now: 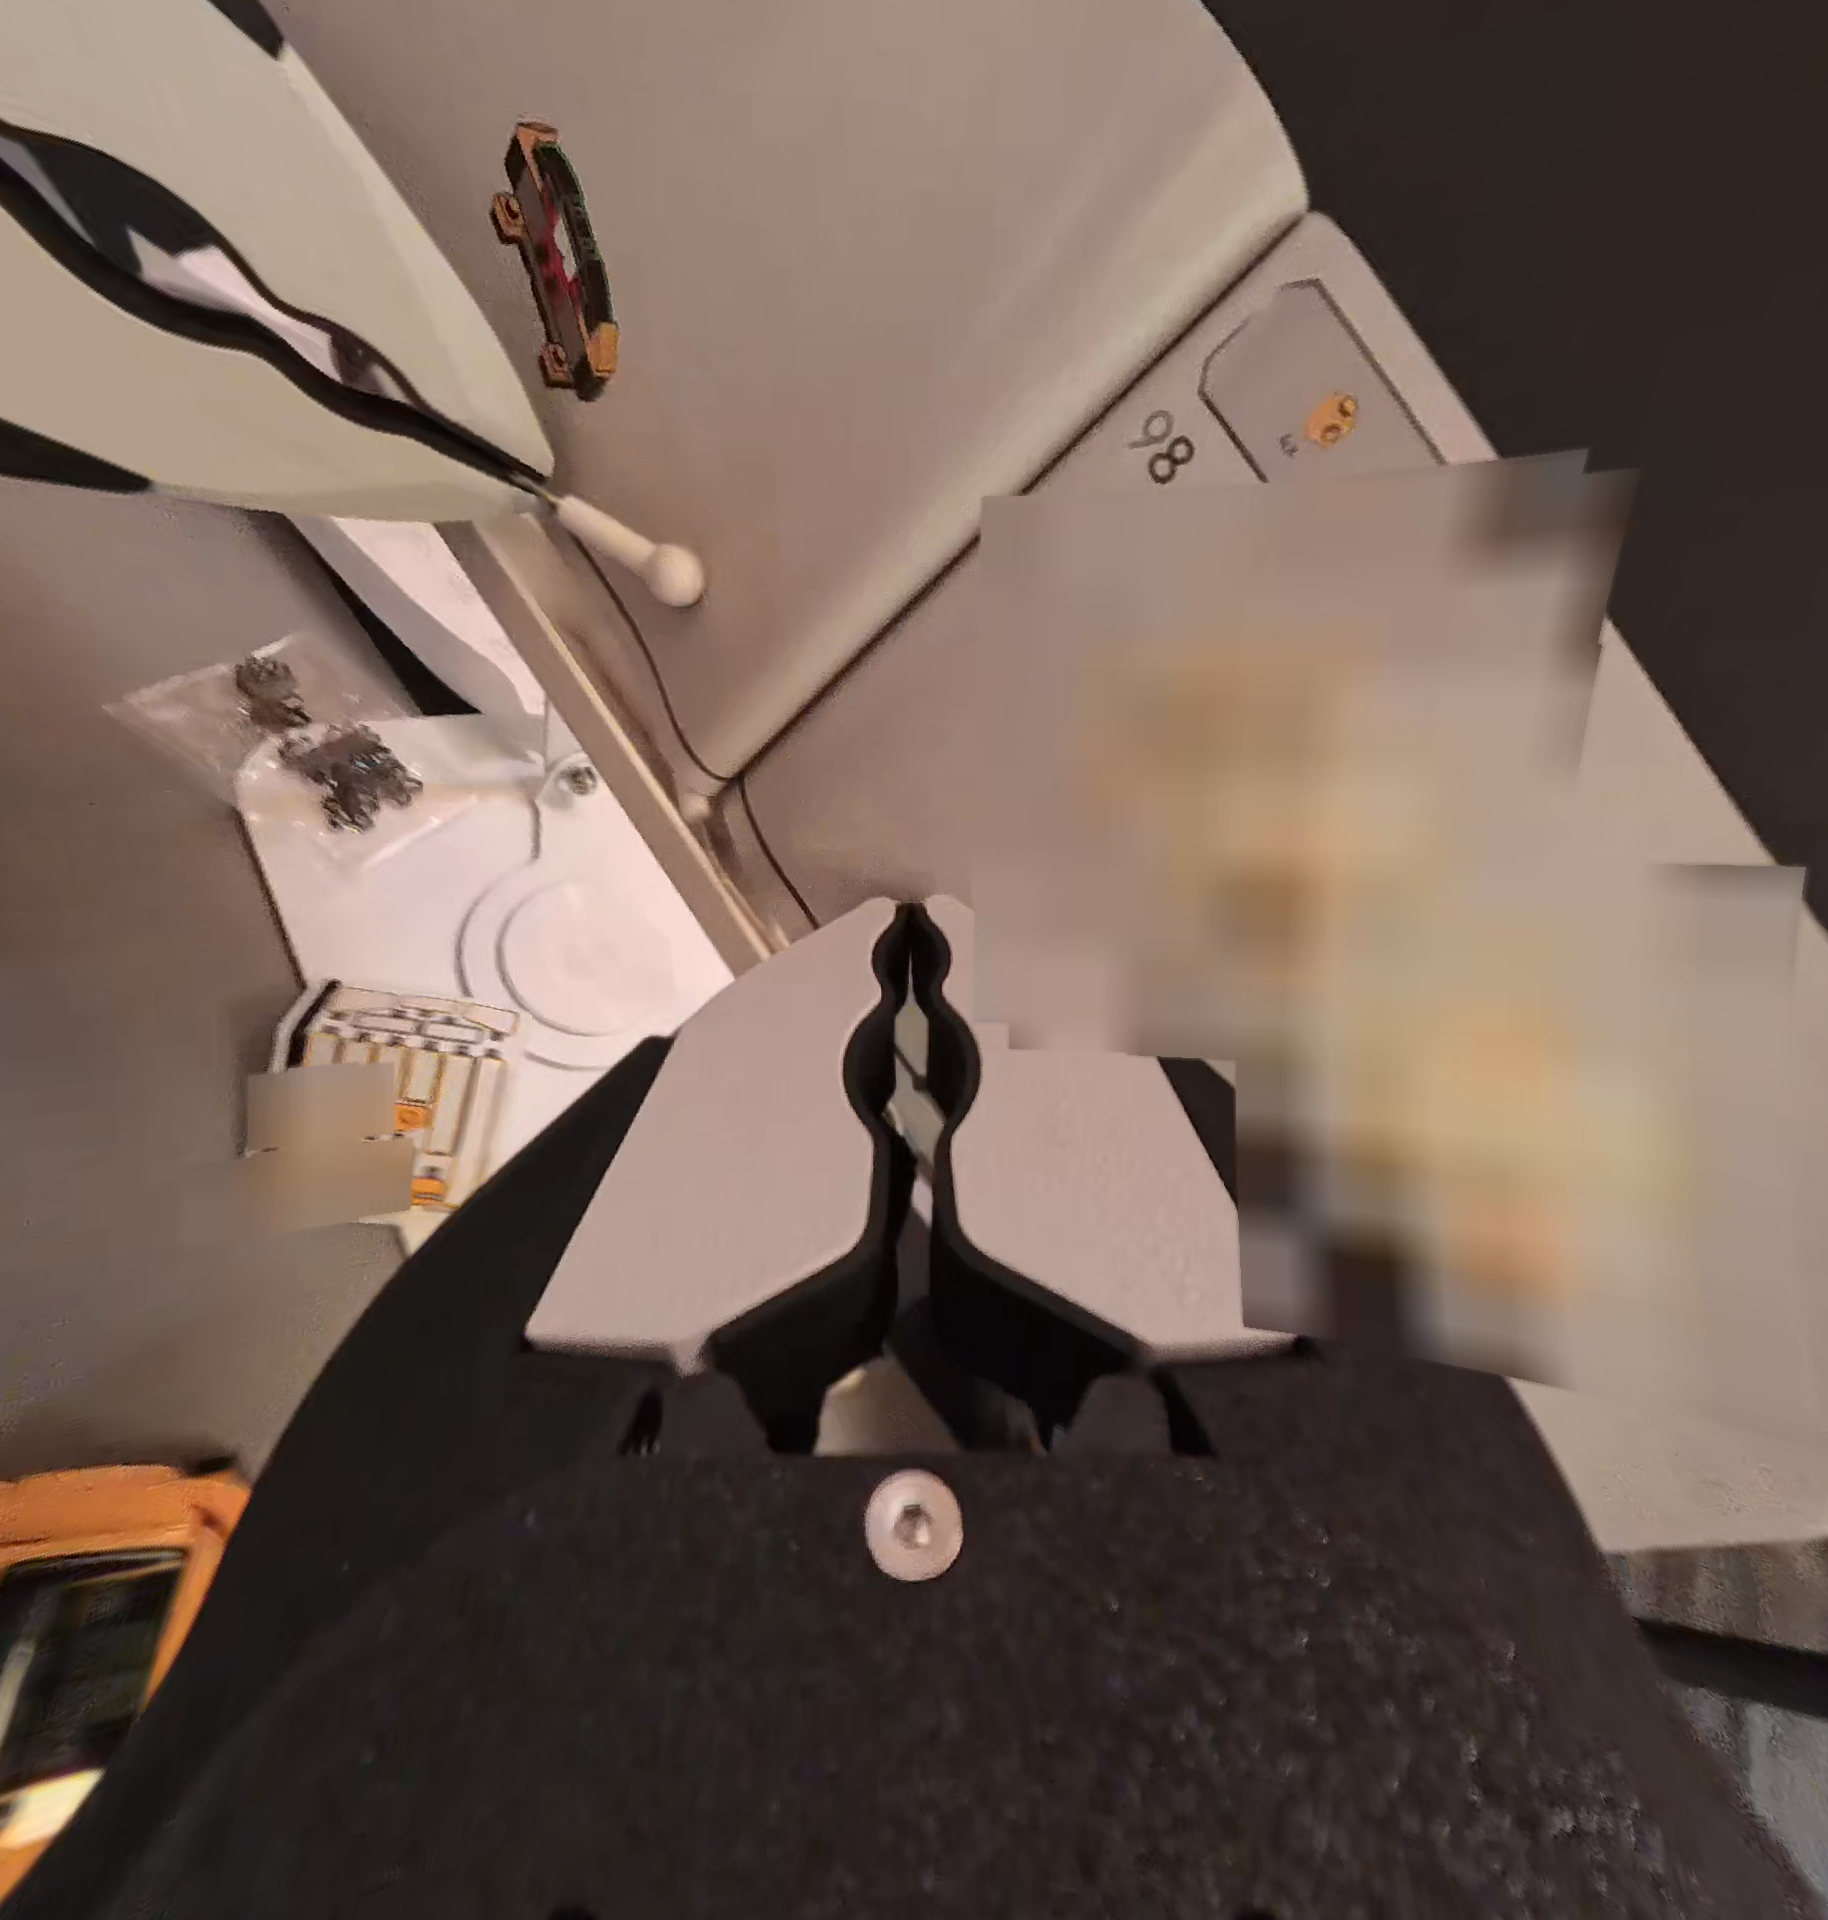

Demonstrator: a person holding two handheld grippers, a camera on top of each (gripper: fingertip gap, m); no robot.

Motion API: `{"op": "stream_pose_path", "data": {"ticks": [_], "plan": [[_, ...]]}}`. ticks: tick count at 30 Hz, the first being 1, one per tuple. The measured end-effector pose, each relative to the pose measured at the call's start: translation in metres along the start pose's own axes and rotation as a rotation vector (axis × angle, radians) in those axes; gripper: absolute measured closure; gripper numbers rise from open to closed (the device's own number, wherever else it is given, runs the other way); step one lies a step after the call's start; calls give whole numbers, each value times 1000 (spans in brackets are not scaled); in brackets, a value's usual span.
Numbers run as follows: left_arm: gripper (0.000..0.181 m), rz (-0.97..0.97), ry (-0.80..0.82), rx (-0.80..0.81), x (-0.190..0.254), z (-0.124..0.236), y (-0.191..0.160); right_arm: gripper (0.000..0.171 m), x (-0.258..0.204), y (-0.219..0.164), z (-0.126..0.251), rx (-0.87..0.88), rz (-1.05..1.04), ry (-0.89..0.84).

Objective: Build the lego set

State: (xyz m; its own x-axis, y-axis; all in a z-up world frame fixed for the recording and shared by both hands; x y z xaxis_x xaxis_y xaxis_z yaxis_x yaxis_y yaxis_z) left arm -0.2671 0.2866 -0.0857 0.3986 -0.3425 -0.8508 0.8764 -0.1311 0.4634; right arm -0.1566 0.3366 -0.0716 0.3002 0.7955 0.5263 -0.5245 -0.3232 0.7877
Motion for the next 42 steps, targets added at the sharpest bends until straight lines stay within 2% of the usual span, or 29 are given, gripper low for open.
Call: {"op": "stream_pose_path", "data": {"ticks": [4,10,15,18,21,25,28,31,35,36,39,42], "plan": [[181,-81,-8,-27,4,-2,-1,171,9,-5,-5,18,226,-51],[177,-65,4,-67,5,2,1,170,3,-3,-8,28,182,-40],[174,40,36,-48,0,26,6,163,-4,-1,0,72,118,-16],[175,180,58,-20,-4,46,12,162,-10,5,11,123,49,3],[178,410,74,42,-2,68,23,160,-16,14,29,221,-23,-9],[181,764,94,185,13,104,44,155,-31,23,70,367,-169,-37],[181,930,117,263,33,128,54,151,-49,17,107,433,-288,-60],[181,1039,108,303,56,147,60,153,-70,-2,137,426,-392,-73],[181,1151,86,324,88,160,61,166,-93,-32,162,410,-504,-106],[181,1162,93,324,96,161,59,171,-94,-38,166,414,-533,-131],[181,1210,82,341,117,157,55,171,-105,-52,169,426,-637,-133],[181,1172,32,364,134,155,60,171,-113,-61,166,478,-617,-139]]}}
Point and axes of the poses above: each gripper's, where its closed fingertips meet, z back along the fingers, y out of its top, x = y × z across the jaws, the point moved 2 cm from there along z, back along the fingers, and after that the axes turned 7 degrees about x, right-handed, at the moved point
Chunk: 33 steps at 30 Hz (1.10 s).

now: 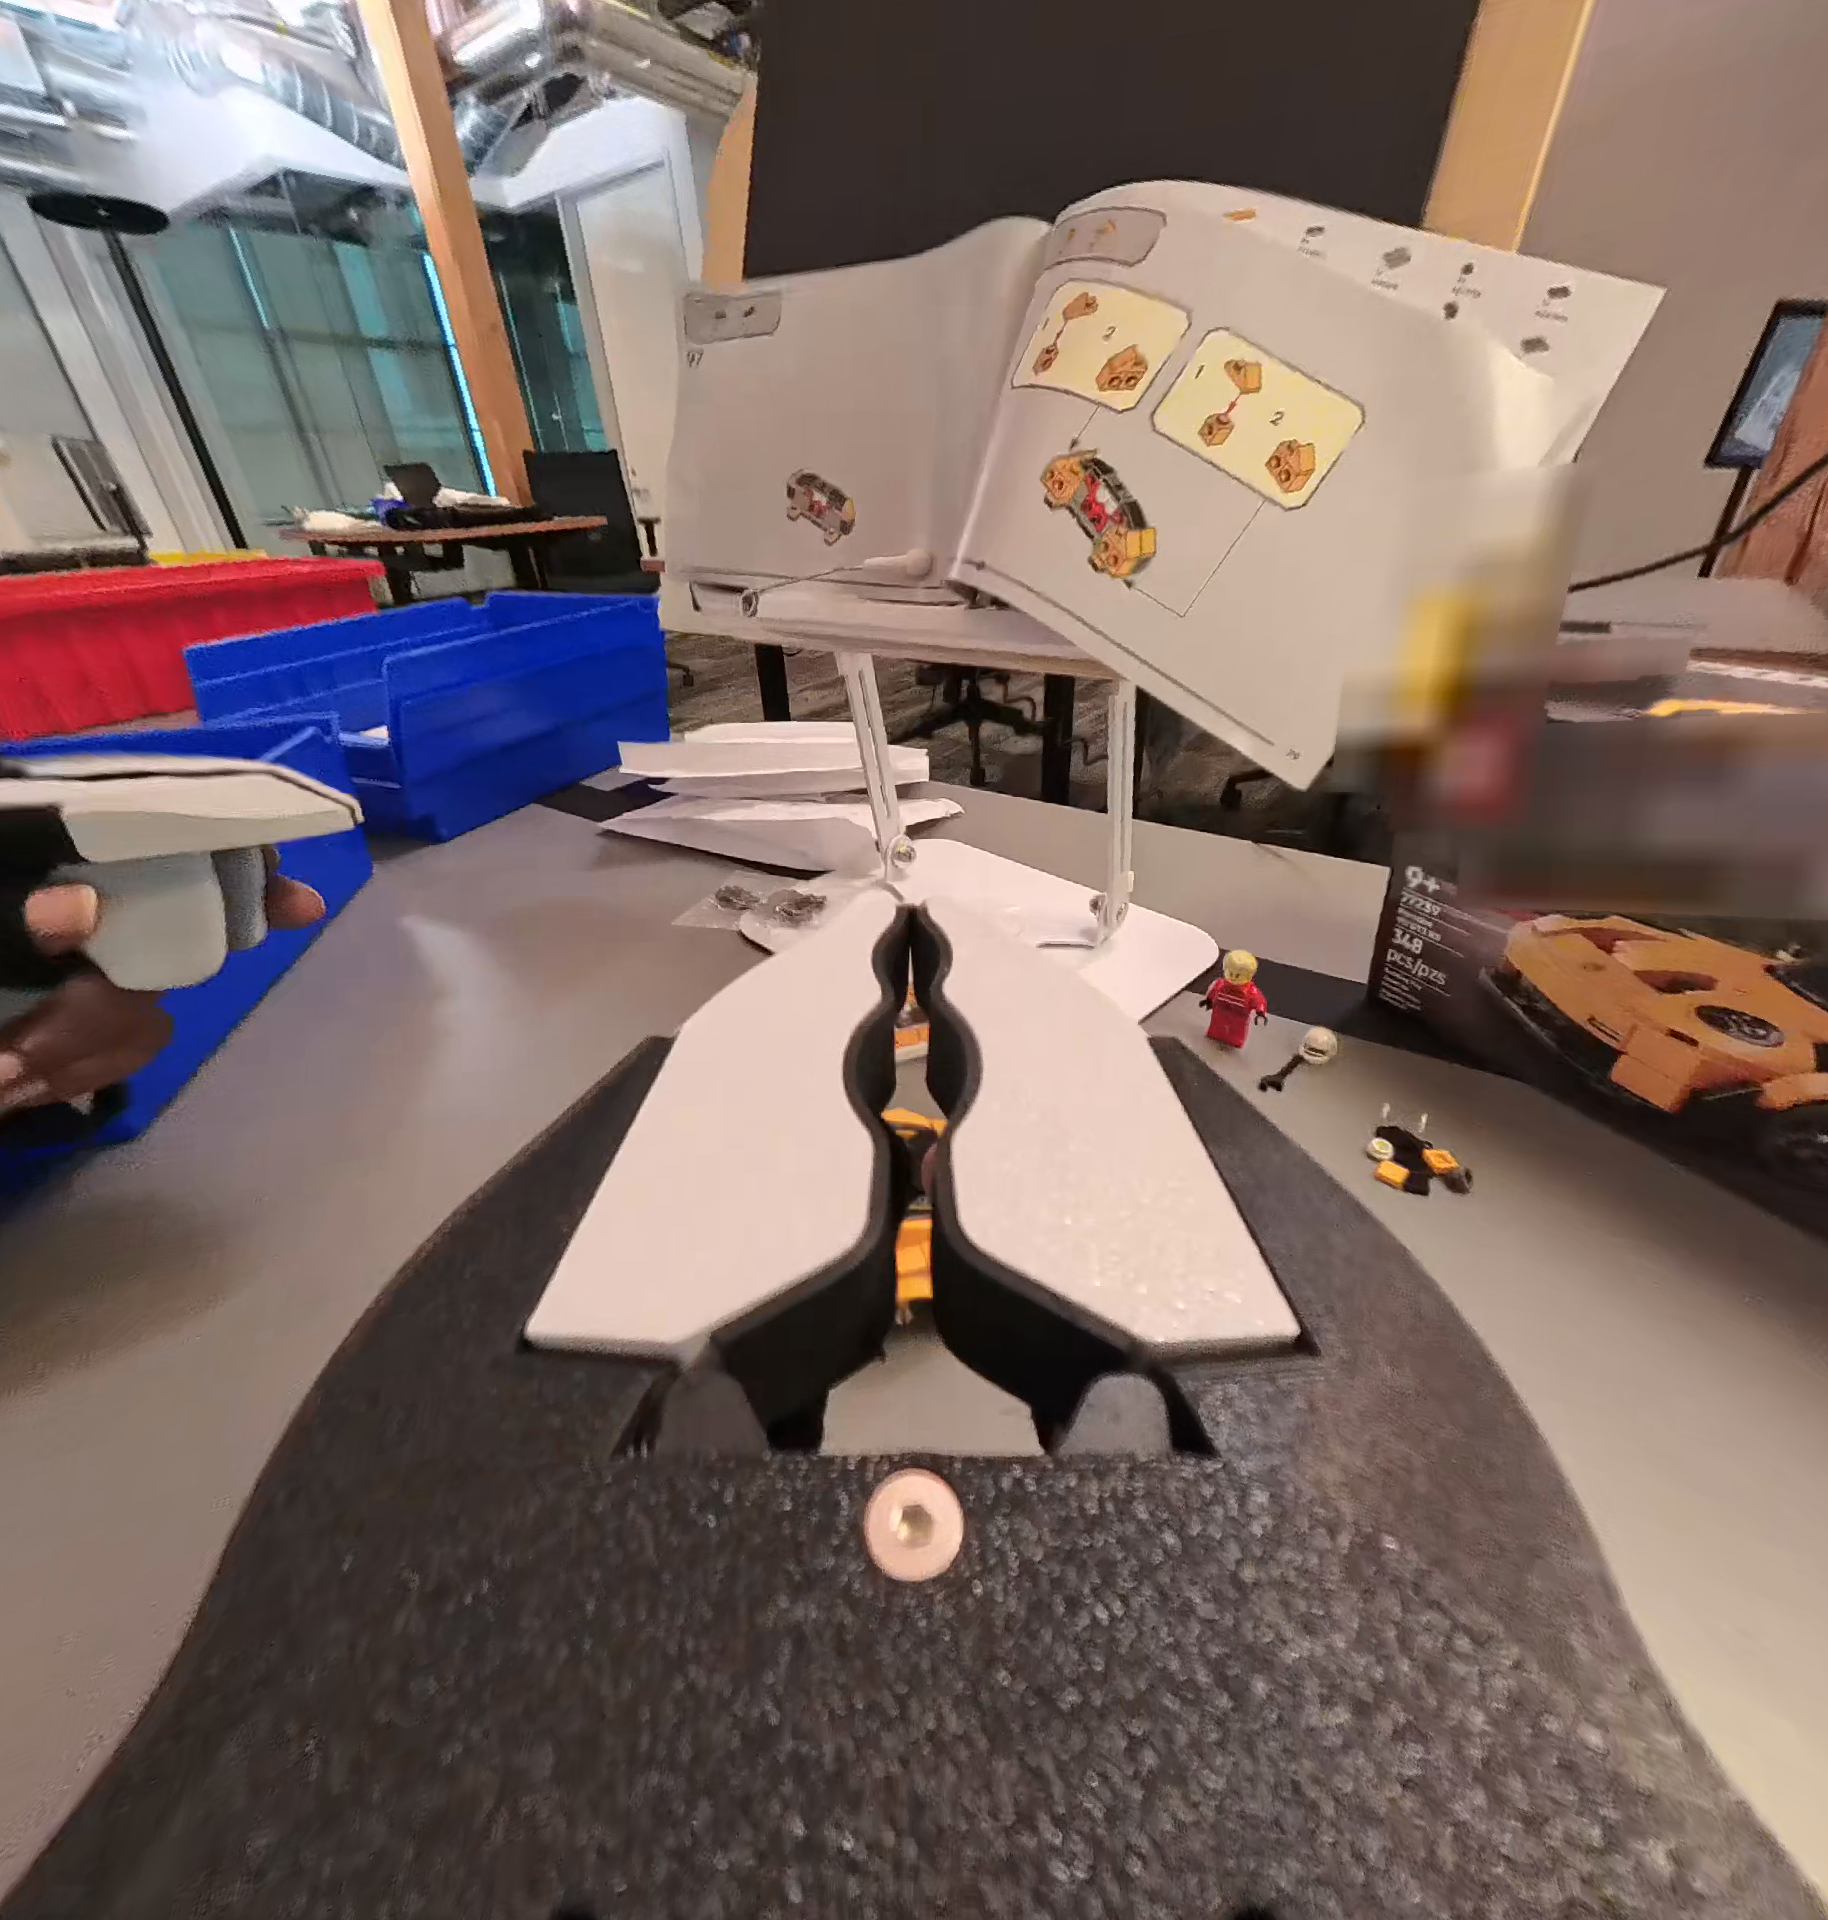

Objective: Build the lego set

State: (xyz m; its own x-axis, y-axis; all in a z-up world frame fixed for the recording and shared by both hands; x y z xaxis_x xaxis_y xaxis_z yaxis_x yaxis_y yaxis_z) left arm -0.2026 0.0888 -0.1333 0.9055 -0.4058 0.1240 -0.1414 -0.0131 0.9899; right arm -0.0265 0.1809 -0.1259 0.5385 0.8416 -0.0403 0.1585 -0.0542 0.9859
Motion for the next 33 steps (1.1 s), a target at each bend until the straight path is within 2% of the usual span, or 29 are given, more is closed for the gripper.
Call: {"op": "stream_pose_path", "data": {"ticks": [4,12,17,27,30,33], "plan": [[181,-143,-10,-43,7,-2,-13,171,2,-13,-1,-30,45,-4],[181,-162,29,17,3,3,-2,171,9,-14,1,-21,149,-84],[181,-179,88,60,-3,6,4,169,21,-7,4,10,144,-155],[181,-192,129,56,-7,-2,3,166,19,-15,3,-26,89,-122],[181,-222,174,58,-10,-9,22,166,21,-15,2,-28,84,-129],[181,-254,218,42,-19,-21,59,167,21,-16,3,-28,90,-131]]}}
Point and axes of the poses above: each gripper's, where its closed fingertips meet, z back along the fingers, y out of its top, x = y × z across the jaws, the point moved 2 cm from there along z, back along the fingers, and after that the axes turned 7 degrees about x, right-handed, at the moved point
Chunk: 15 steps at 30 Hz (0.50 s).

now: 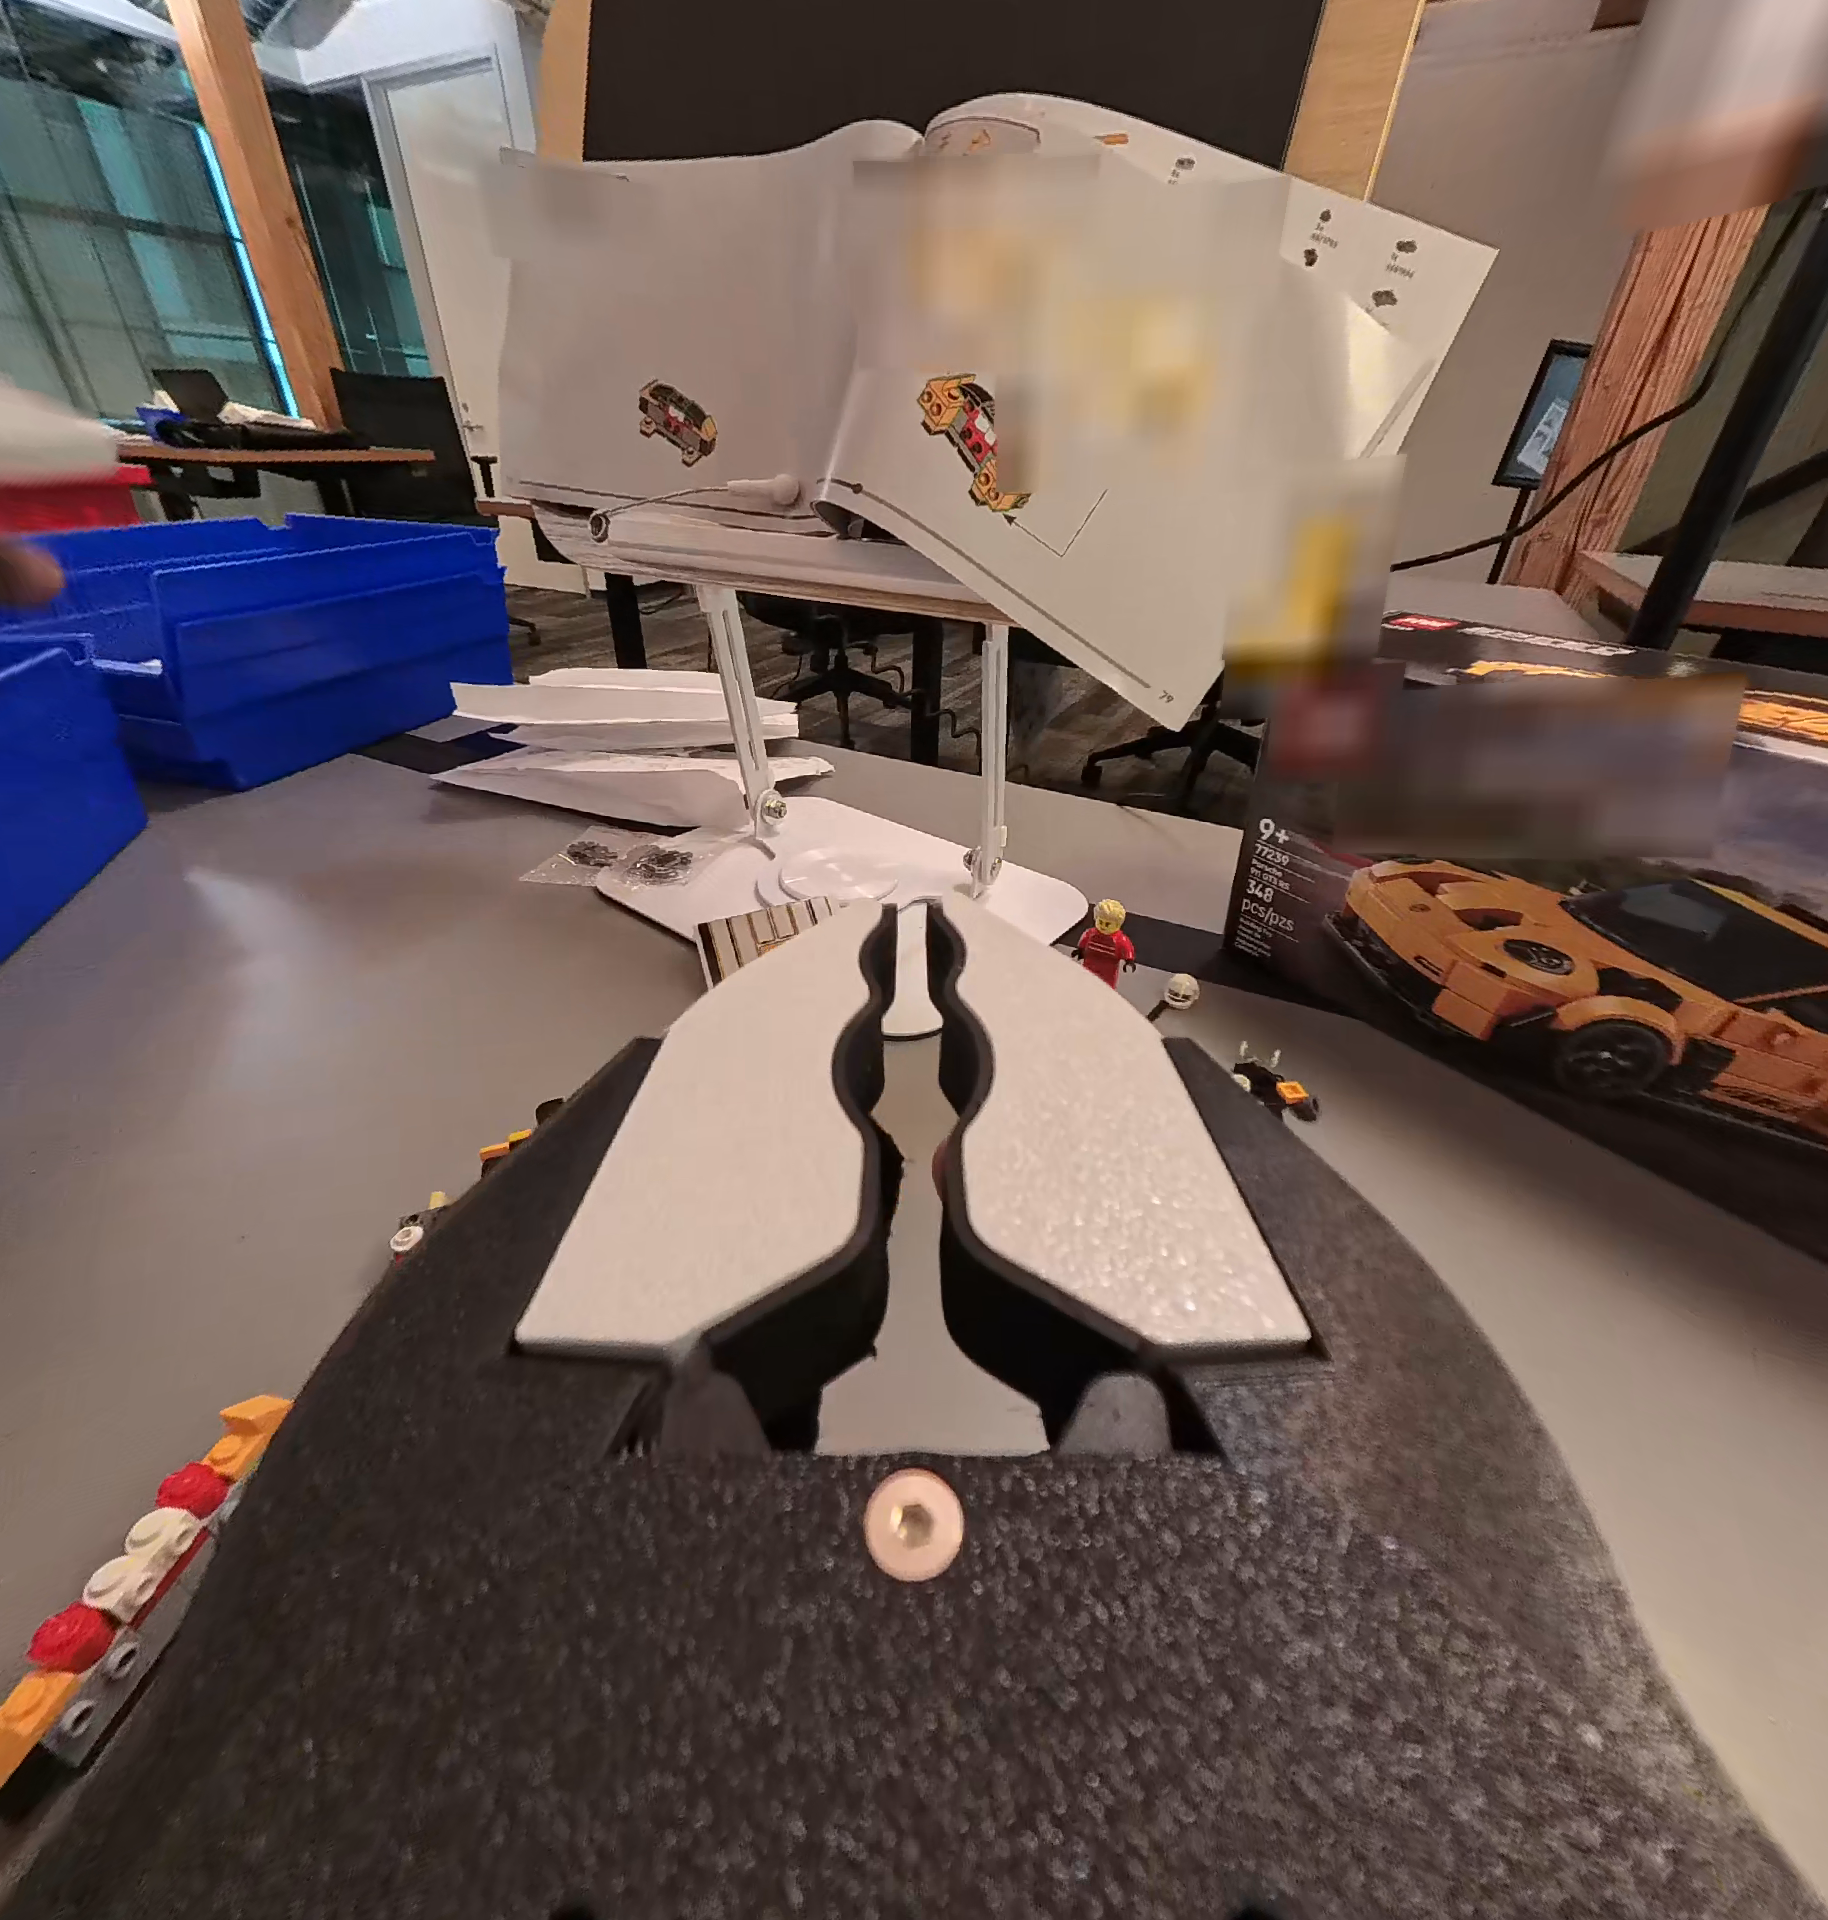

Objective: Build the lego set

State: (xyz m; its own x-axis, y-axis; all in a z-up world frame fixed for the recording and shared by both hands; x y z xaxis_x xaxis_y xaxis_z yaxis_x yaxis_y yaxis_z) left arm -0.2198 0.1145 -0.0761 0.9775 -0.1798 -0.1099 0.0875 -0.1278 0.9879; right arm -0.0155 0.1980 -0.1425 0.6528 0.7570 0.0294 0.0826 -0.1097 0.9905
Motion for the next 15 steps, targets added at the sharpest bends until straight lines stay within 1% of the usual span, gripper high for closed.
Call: {"op": "stream_pose_path", "data": {"ticks": [3,6,8,10,13,15], "plan": [[181,-5,28,5,-24,-29,42,167,-2,0,0,1,3,7],[181,-49,102,2,-63,-69,66,167,-3,1,1,-1,3,15],[181,-73,158,-39,-89,-96,65,167,-3,0,1,-7,0,17],[181,-104,227,-77,-114,-116,56,167,-3,-1,1,-10,-2,19],[181,-95,275,-109,-130,-131,36,167,-4,-1,2,-14,5,22],[181,-110,292,-100,-133,-134,30,167,-5,-1,2,-17,2,29]]}}
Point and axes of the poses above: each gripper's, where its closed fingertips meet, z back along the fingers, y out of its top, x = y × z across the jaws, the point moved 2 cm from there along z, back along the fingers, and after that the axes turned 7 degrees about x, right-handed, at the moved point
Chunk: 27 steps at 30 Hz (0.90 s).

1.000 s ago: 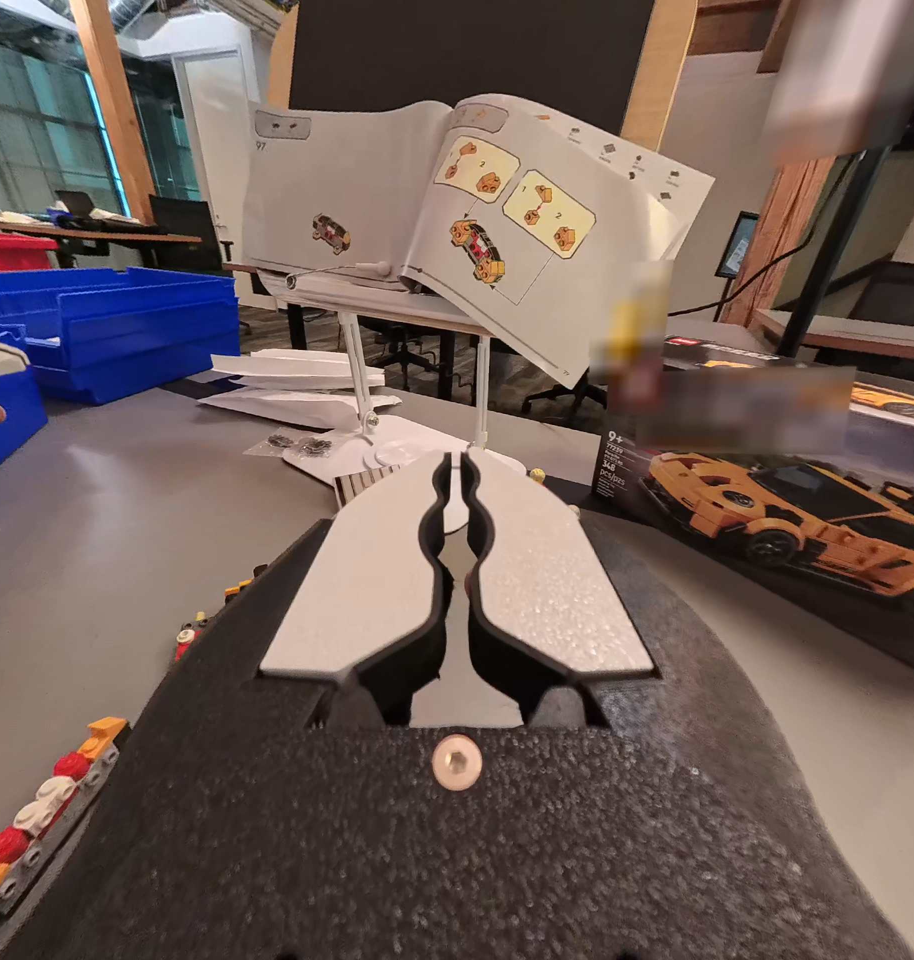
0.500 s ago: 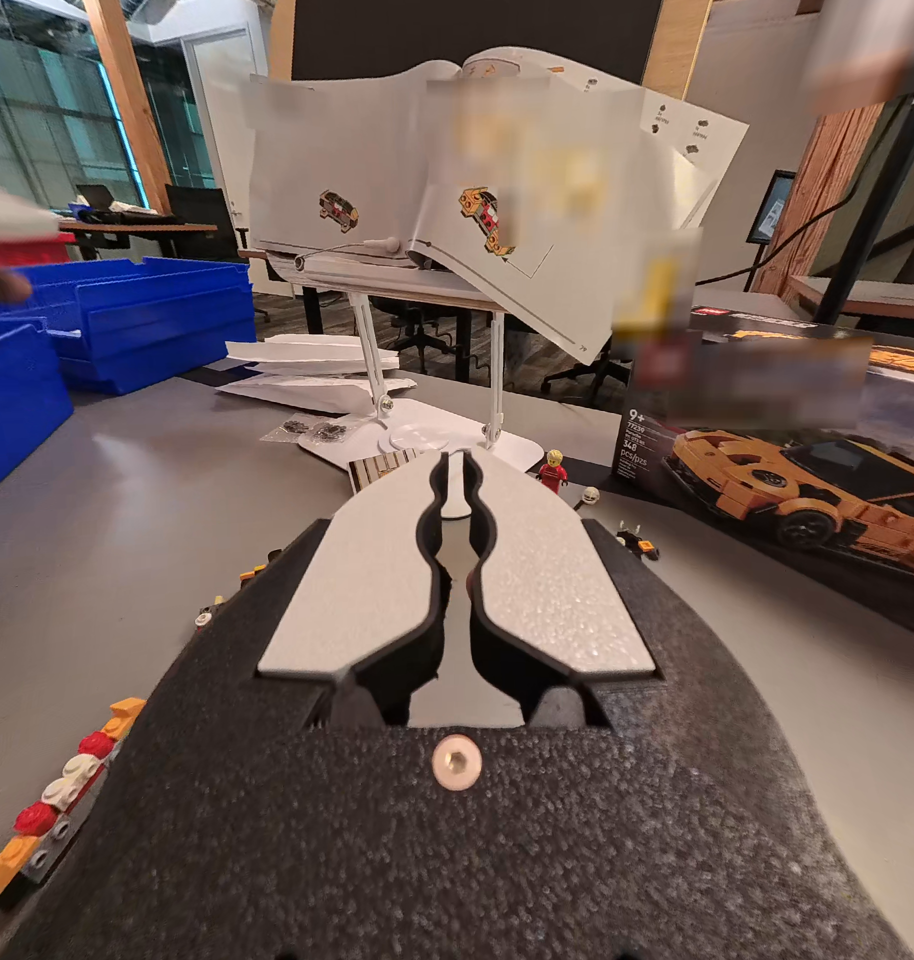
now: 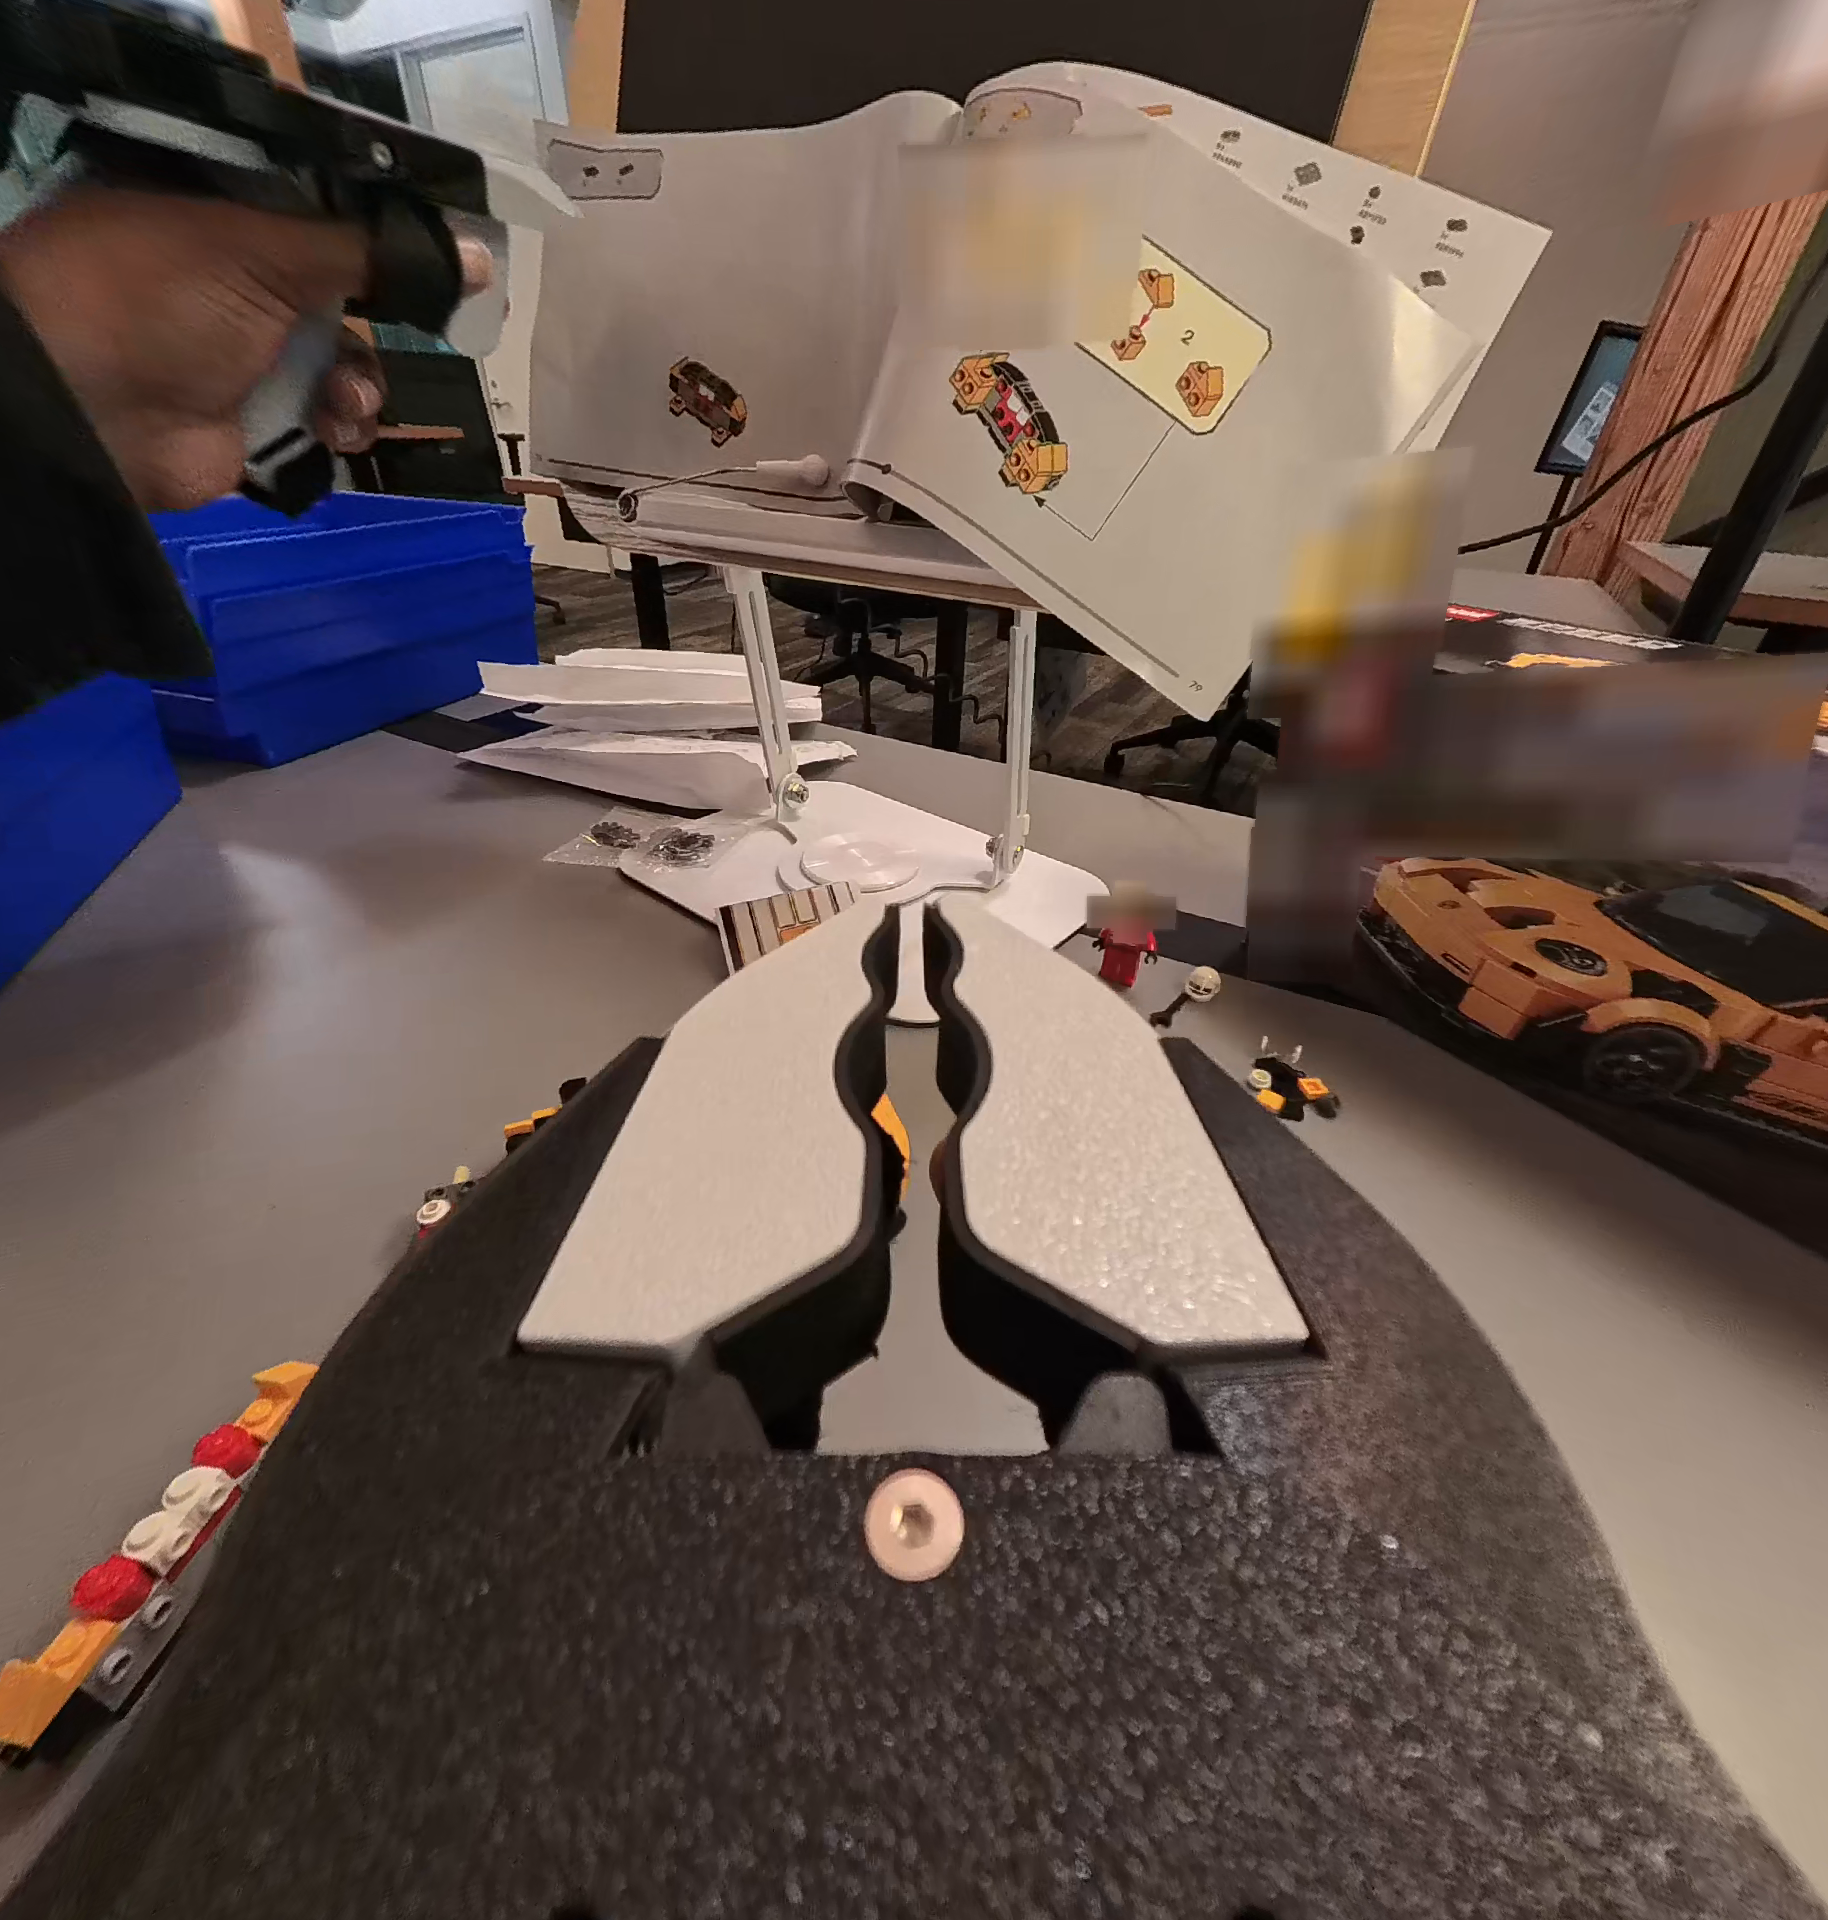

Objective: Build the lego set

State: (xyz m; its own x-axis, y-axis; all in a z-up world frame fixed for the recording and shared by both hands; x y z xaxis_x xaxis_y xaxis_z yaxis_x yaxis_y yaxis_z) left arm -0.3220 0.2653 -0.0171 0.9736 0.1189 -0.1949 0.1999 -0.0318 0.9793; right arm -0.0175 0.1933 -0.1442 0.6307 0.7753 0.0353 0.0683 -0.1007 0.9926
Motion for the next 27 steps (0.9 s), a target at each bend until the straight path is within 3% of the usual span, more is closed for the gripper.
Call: {"op": "stream_pose_path", "data": {"ticks": [12,27], "plan": [[181,-45,55,42,-28,-8,12,168,1,-6,-2,-27,-22,7],[181,-47,53,31,-31,-14,7,167,2,-10,-3,-48,-41,11]]}}
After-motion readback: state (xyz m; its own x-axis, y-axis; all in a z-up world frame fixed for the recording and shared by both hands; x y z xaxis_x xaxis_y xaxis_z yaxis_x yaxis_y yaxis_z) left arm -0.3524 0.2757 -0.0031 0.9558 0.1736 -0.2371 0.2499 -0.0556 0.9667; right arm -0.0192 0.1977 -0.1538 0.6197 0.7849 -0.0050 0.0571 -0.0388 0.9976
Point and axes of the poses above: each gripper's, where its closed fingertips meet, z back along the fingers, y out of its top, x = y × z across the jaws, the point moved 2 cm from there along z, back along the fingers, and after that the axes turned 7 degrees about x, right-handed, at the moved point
